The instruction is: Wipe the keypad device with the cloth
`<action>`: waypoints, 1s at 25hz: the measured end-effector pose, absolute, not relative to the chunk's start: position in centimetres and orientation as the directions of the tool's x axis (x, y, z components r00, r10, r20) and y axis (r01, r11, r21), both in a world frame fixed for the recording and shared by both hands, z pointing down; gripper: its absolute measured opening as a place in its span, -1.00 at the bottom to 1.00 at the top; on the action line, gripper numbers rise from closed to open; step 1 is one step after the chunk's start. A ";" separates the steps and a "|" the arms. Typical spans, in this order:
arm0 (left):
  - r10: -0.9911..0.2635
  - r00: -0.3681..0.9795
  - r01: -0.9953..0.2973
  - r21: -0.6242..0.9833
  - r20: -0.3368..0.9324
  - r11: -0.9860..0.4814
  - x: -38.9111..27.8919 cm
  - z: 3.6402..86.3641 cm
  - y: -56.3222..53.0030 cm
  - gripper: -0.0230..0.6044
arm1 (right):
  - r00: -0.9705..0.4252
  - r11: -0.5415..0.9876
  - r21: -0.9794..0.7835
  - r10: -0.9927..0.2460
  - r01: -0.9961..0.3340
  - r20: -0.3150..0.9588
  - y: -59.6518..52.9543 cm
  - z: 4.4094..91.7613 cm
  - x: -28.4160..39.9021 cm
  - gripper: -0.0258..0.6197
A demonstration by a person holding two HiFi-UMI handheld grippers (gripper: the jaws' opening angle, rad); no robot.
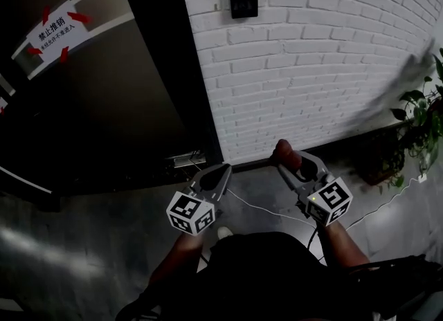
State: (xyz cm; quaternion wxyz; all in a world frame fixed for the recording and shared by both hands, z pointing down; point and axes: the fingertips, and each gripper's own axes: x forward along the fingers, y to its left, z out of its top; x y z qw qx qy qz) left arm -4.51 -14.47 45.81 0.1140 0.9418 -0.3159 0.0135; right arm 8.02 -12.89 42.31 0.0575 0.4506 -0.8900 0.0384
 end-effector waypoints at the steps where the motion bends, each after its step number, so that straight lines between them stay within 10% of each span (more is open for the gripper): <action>1: -0.599 0.795 -0.605 0.202 0.094 -0.771 -3.9 45.6 -14.1 -0.87 | -0.596 0.600 -0.017 -0.790 -0.800 0.145 -12.0 42.6 8.4 -0.47; 25: -0.666 0.738 -0.673 0.190 0.107 -0.715 1.5 46.0 -4.7 -0.87 | -0.634 0.635 -0.055 -0.754 -0.770 0.170 -2.2 46.6 14.2 -0.48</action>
